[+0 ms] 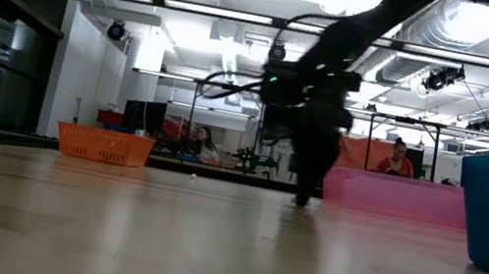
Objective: Sort Halloween decoration
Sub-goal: Put the white bone toy into the black bin
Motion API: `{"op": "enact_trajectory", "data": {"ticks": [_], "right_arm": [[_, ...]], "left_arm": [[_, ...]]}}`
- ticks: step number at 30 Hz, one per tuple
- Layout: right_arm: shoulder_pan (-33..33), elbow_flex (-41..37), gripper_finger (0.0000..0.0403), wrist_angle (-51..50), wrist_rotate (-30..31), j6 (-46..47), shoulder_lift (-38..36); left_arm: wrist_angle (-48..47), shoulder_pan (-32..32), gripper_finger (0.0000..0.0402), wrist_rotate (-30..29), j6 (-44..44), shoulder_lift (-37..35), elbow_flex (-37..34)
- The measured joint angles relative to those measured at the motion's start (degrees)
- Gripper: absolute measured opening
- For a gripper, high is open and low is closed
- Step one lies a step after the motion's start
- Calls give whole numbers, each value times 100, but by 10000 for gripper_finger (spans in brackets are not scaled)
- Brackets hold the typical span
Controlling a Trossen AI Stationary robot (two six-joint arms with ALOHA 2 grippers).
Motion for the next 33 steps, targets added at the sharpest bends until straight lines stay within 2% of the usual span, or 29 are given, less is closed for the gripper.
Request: {"op": "enact_trajectory", "data": {"ticks": [8, 14, 17, 19, 24, 29, 33], "right_arm": [[550, -2640, 0, 2260, 84, 1797, -2177], [941, -3623, 0, 4528, 836, 3115, -3575], [1040, -3658, 0, 5666, 1304, 3306, -3819], [1071, -3470, 0, 6087, 1532, 3267, -3825], [1074, -2570, 0, 6196, 1700, 2754, -3662], [1074, -1863, 0, 6006, 1697, 2242, -3540], [1071, -1706, 0, 5948, 1705, 2122, -3538]], "left_arm": [[-95, 0, 0, -30, 334, 0, 0], [-464, 7, 0, -70, 384, 0, 2], [-880, 9, 0, -72, 458, 0, 2], [-1283, 9, 0, -74, 567, 0, 4], [-2007, 9, 0, -329, 571, 66, 3], [-2006, 2, 0, -459, 576, 222, 2], [-2012, 0, 0, -457, 573, 286, 2]]}}
